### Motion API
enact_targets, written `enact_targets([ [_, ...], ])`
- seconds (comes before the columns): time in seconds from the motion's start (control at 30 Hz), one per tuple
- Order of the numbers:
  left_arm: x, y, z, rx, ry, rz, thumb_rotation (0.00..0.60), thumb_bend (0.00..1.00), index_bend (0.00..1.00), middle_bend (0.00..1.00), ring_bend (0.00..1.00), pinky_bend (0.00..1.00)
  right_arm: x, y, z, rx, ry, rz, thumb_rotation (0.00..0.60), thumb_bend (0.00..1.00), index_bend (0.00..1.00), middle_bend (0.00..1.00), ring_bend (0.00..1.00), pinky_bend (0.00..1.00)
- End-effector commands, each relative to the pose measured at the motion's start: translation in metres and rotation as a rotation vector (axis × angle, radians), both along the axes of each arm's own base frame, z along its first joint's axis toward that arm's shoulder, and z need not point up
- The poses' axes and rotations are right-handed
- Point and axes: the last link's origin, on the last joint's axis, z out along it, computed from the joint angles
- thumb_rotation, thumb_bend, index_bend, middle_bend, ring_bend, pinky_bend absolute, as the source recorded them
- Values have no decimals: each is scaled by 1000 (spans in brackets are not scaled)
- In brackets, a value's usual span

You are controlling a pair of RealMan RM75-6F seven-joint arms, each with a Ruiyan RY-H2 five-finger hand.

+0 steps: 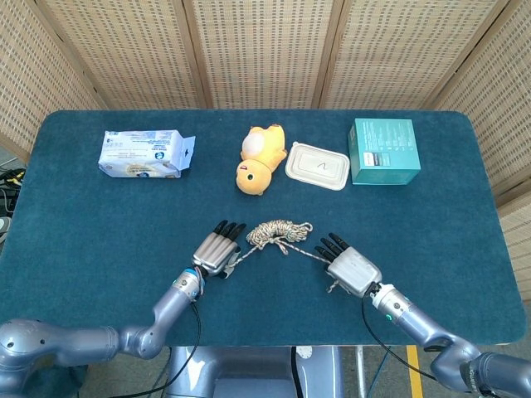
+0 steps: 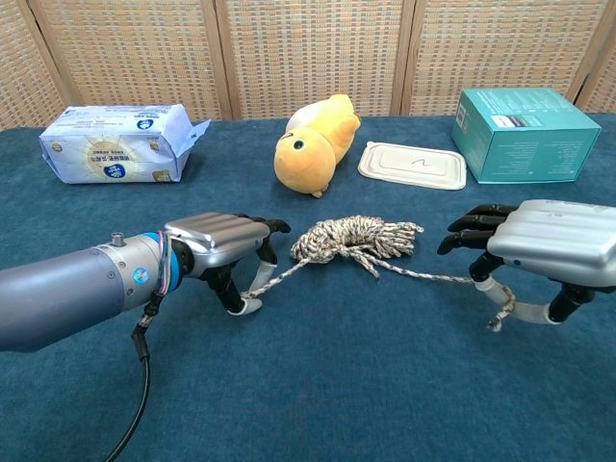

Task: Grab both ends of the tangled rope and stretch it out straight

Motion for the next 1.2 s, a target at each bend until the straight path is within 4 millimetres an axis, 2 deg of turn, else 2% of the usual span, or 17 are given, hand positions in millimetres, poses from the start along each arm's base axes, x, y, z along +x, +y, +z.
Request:
enact_targets([
  [0.03,-3,3,5,11,-1,8,600,400,667,0,0,0,0,0,1,-3,3,3,600,415,688,112,0,0],
  [0.63,-6,5,12,23,-14,12,600,400,667,0,0,0,1,1,2,-5,7,6,600,414,689,112,0,0],
  [0.9,-22,16,41,107,9,13,600,400,666,0,0,0,1,2,0,-10,6,7,600,415,689,112,0,0],
  [1.2,-43,23,58,137,17,51,600,399,666,0,0,0,3,2,-2,-16,10,14,600,415,688,112,0,0],
])
